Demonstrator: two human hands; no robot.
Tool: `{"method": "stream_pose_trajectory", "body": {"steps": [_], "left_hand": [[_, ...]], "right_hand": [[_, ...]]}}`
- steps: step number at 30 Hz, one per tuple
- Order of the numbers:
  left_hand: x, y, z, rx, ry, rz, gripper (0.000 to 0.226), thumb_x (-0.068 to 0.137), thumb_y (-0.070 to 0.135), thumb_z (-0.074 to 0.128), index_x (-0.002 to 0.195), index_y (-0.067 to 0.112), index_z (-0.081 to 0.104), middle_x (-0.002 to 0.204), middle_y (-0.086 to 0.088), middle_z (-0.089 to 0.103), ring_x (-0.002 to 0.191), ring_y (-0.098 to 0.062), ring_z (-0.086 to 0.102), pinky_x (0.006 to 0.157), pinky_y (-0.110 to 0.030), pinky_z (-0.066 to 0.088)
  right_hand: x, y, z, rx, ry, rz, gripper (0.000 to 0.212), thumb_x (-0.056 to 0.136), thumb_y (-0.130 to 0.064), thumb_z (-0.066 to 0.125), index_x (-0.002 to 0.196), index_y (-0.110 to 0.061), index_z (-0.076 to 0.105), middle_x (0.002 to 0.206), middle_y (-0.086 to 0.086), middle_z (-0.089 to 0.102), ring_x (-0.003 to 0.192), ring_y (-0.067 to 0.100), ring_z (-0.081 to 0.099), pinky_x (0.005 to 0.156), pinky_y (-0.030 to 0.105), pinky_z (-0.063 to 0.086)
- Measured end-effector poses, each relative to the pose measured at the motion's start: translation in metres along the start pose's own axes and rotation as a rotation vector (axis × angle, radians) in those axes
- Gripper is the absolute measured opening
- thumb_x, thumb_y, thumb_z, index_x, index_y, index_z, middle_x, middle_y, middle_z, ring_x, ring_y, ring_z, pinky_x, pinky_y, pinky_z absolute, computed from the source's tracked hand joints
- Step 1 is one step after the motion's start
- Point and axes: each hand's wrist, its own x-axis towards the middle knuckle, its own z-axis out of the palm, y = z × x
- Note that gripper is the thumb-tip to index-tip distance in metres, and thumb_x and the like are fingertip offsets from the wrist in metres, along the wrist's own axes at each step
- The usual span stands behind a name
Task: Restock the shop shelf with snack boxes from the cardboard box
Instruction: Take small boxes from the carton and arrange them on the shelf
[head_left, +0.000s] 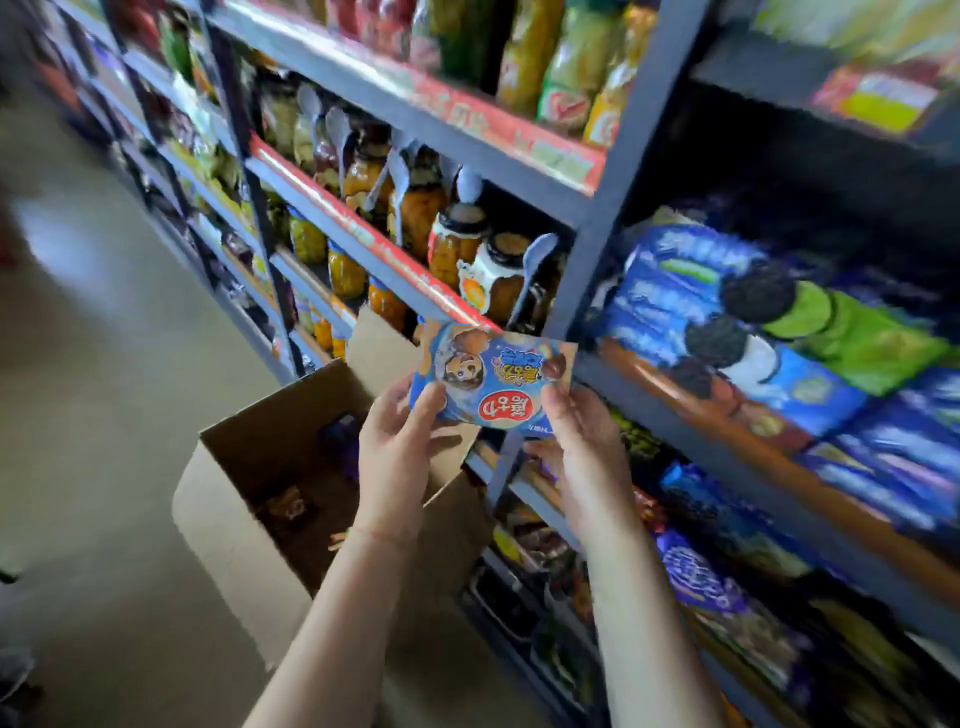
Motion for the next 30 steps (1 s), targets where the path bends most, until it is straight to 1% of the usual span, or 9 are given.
{"method": "stream_pose_trajectory", "body": {"steps": [3, 6, 9, 11, 13, 17, 22, 27, 30], "left_hand": [[-0.040, 0.025, 0.055, -0.060, -0.138, 0.046, 0.031, 0.099, 0.017, 0.057, 0.126, 0.002, 0.058, 0.109, -0.014, 0.070, 0.085, -0.015, 0.069, 0.068, -0.027, 0.058], [-0.075, 0.045, 0.105, -0.068, -0.210, 0.163, 0.042, 0.092, 0.013, 0.068, 0.130, 0.014, 0.051, 0.114, -0.007, 0.063, 0.094, -0.010, 0.064, 0.085, -0.026, 0.053], [-0.099, 0.061, 0.140, 0.182, -0.324, 0.460, 0.066, 0.083, 0.010, 0.075, 0.140, 0.017, 0.043, 0.132, -0.002, 0.056, 0.121, -0.009, 0.056, 0.102, -0.030, 0.046], [-0.117, 0.075, 0.162, 0.279, -0.481, 0.573, 0.072, 0.080, 0.014, 0.081, 0.141, 0.020, 0.044, 0.136, 0.000, 0.054, 0.127, -0.007, 0.052, 0.104, -0.028, 0.045], [-0.137, 0.091, 0.181, 0.222, -0.638, 0.493, 0.069, 0.079, 0.012, 0.082, 0.135, 0.027, 0.046, 0.122, 0.002, 0.062, 0.110, -0.001, 0.062, 0.091, -0.023, 0.051], [-0.153, 0.115, 0.202, 0.109, -0.746, 0.387, 0.060, 0.084, 0.017, 0.079, 0.136, 0.027, 0.050, 0.103, -0.012, 0.072, 0.092, -0.026, 0.066, 0.079, -0.048, 0.056], [-0.172, 0.141, 0.224, -0.111, -0.740, 0.331, 0.048, 0.089, 0.013, 0.067, 0.132, 0.025, 0.051, 0.103, -0.007, 0.075, 0.090, -0.023, 0.072, 0.066, -0.035, 0.059], [-0.176, 0.155, 0.254, -0.224, -0.692, 0.311, 0.043, 0.094, 0.008, 0.064, 0.132, 0.017, 0.046, 0.112, -0.006, 0.068, 0.087, -0.018, 0.073, 0.062, -0.032, 0.061], [-0.174, 0.160, 0.271, -0.176, -0.691, 0.369, 0.040, 0.091, 0.011, 0.070, 0.125, 0.018, 0.050, 0.107, -0.003, 0.066, 0.090, -0.017, 0.072, 0.067, -0.034, 0.061]], "right_hand": [[-0.040, -0.055, -0.037, 0.036, -0.022, -0.140, 0.033, 0.088, -0.004, 0.070, 0.112, -0.024, 0.059, 0.095, -0.013, 0.076, 0.090, 0.005, 0.071, 0.075, 0.022, 0.054], [-0.069, -0.105, -0.073, 0.015, 0.123, -0.250, 0.035, 0.084, 0.002, 0.072, 0.109, -0.019, 0.058, 0.082, -0.009, 0.075, 0.077, 0.005, 0.070, 0.068, 0.020, 0.055], [-0.089, -0.147, -0.106, -0.062, 0.316, -0.363, 0.029, 0.070, -0.028, 0.082, 0.092, -0.020, 0.065, 0.089, 0.003, 0.075, 0.081, 0.015, 0.068, 0.073, 0.032, 0.055], [-0.104, -0.171, -0.124, -0.109, 0.355, -0.429, 0.035, 0.063, -0.040, 0.081, 0.090, -0.021, 0.069, 0.096, 0.008, 0.075, 0.086, 0.019, 0.066, 0.081, 0.041, 0.053], [-0.118, -0.189, -0.138, -0.132, 0.353, -0.449, 0.033, 0.066, -0.035, 0.080, 0.094, -0.020, 0.072, 0.097, 0.007, 0.076, 0.086, 0.017, 0.068, 0.085, 0.043, 0.054], [-0.141, -0.219, -0.160, -0.221, 0.316, -0.505, 0.031, 0.076, -0.028, 0.079, 0.106, -0.021, 0.073, 0.102, 0.004, 0.076, 0.094, 0.014, 0.070, 0.088, 0.036, 0.054], [-0.165, -0.248, -0.181, -0.252, 0.348, -0.527, 0.032, 0.085, -0.020, 0.076, 0.115, -0.021, 0.065, 0.086, -0.009, 0.072, 0.079, -0.001, 0.067, 0.069, 0.015, 0.050], [-0.172, -0.255, -0.185, -0.249, 0.416, -0.549, 0.022, 0.088, -0.021, 0.073, 0.108, -0.018, 0.064, 0.080, -0.010, 0.070, 0.066, 0.000, 0.063, 0.054, 0.018, 0.047], [-0.166, -0.267, -0.185, -0.320, 0.544, -0.636, 0.020, 0.090, -0.021, 0.072, 0.107, -0.027, 0.066, 0.089, -0.011, 0.073, 0.079, -0.001, 0.067, 0.066, 0.023, 0.052]]}}
